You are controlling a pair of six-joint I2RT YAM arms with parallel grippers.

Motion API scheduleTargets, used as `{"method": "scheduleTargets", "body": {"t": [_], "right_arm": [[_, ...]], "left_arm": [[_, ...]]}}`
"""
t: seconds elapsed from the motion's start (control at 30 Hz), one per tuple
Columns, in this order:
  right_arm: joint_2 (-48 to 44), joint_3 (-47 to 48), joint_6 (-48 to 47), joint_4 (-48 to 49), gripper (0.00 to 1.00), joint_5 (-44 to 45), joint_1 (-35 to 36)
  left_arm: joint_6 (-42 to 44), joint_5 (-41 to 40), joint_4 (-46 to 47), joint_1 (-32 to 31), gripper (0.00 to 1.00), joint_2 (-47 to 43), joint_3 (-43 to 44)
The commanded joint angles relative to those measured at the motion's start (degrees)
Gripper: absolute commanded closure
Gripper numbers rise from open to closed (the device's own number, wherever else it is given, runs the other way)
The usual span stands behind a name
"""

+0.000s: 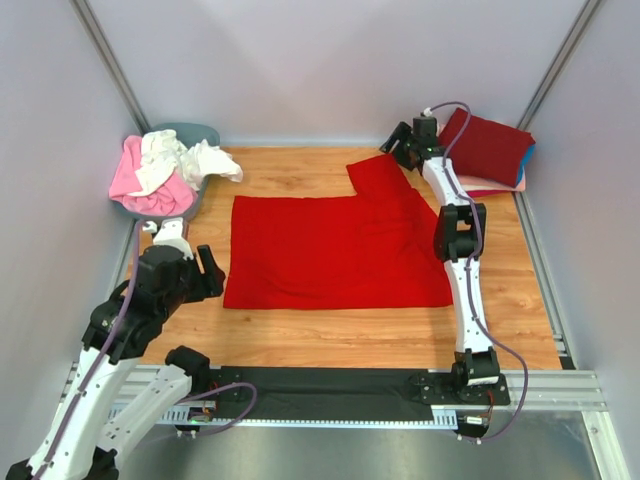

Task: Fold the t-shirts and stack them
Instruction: Fold the tshirt

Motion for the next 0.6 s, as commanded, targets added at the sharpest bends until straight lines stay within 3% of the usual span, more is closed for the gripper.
{"method": "scheduleTargets", "body": {"t": [0.0, 0.23, 0.33, 0.57], "right_arm": [[2.51, 0.32, 3.01, 0.25, 0.3, -3.48, 0.65], [1.71, -1.27, 2.4, 0.51, 0.64, -4.62, 0.74], [1.72, -1.18, 2.14, -0.71, 0.62, -5.32, 1.18], [0.75, -2.41, 0.03, -3.09, 0.78, -5.5, 2.94]], "left_arm": [[0.71, -0.62, 0.12, 1.16, 0.28, -1.32, 0.17], [0.63, -0.89, 0.12, 1.68, 0.29, -2.47, 0.0], [0.63, -0.8, 0.12, 1.77, 0.29, -2.38, 0.0], [0.63, -0.89, 0.2, 2.12, 0.3, -2.47, 0.0]]}}
